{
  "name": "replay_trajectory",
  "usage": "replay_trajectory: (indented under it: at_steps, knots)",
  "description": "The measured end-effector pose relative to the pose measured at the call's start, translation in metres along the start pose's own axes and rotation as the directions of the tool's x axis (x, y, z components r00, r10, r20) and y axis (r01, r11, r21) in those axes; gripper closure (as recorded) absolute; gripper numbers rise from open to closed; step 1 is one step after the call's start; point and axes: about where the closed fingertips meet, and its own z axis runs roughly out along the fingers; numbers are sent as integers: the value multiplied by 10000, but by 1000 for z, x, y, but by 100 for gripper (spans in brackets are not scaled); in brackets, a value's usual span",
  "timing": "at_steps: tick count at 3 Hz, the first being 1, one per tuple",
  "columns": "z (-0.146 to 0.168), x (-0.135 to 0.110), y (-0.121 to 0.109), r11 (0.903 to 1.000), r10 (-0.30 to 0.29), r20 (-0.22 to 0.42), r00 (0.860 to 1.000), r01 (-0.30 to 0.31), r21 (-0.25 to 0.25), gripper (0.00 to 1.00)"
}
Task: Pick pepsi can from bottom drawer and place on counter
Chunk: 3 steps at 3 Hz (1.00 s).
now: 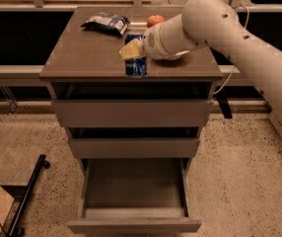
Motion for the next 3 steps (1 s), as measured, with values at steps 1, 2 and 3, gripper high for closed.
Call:
replay_trajectory:
  at_steps: [1,2,3]
  knots:
    - [14,-34,-20,9998,158,304,9994,-155,-92,100]
    - [34,-62,-37,9993,314,415,9986,-306,-217,100]
    - [57,-77,-48,9981,487,283,9984,-476,-383,81]
